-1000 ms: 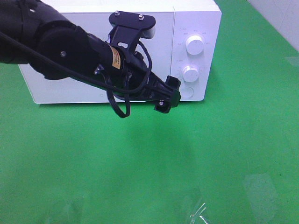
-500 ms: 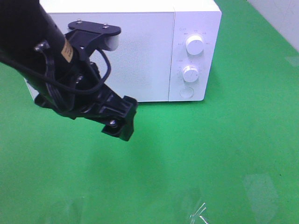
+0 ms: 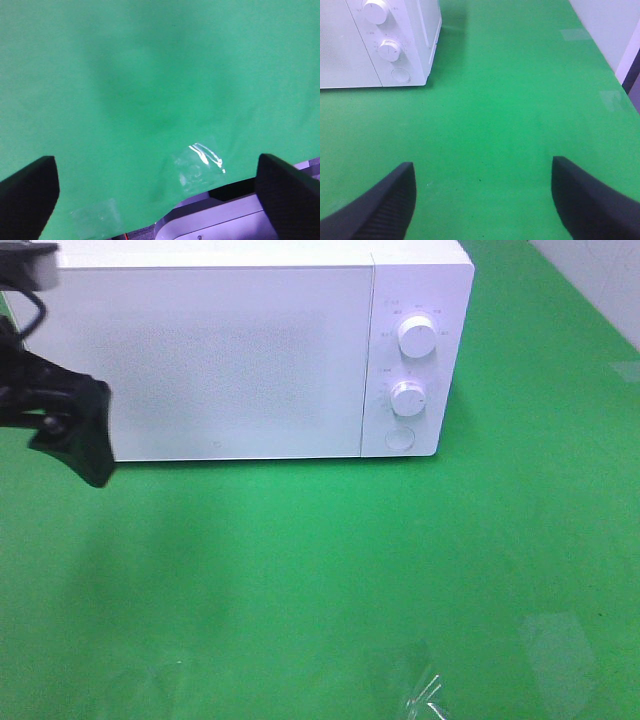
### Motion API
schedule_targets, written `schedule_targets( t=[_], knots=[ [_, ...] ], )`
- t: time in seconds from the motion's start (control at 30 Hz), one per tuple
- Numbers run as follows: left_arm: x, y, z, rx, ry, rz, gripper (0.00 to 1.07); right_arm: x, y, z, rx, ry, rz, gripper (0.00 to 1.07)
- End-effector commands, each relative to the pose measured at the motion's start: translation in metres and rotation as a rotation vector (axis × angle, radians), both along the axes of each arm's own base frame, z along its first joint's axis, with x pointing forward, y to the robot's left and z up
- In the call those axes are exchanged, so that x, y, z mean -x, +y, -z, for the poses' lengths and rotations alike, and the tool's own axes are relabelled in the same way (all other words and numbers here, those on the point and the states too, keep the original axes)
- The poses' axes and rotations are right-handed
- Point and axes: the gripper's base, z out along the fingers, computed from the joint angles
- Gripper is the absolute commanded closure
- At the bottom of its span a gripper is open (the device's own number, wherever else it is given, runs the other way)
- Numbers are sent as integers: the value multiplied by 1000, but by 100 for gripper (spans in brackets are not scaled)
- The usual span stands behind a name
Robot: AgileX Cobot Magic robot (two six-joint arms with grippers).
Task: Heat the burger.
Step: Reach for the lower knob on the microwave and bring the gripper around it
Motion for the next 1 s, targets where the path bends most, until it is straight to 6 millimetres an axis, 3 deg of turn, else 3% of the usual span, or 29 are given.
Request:
schedule_targets(
  t=[0.03,0.07,0.1,0.17,0.2,0.23,0.4,0.47,0.67,0.83,0.97,1.0],
  knots=[
    [1,22,-11,8,3,-38,6,4,0,0,2,-36,0,33],
    [1,45,-17,2,1,-92,6,4,0,0,2,-36,0,33],
    [1,45,-17,2,1,-92,6,4,0,0,2,-36,0,33],
    [5,83,-29,-4,-21,-188,6,4,0,0,2,-36,0,33],
    [5,83,-29,-4,-21,-188,6,4,0,0,2,-36,0,33],
    [10,99,-35,9,-28,-256,6,4,0,0,2,-36,0,33],
    [21,111,-47,53,-63,-324,6,4,0,0,2,-36,0,33],
    [40,113,-64,62,-112,-330,6,4,0,0,2,-36,0,33],
    [74,114,-81,55,-193,-325,6,4,0,0,2,-36,0,33],
    [93,114,-80,50,-240,-327,6,4,0,0,2,-36,0,33],
    [126,113,-58,54,-305,-318,6,4,0,0,2,-36,0,33],
    [126,113,-58,54,-305,-318,6,4,0,0,2,-36,0,33]
  ],
)
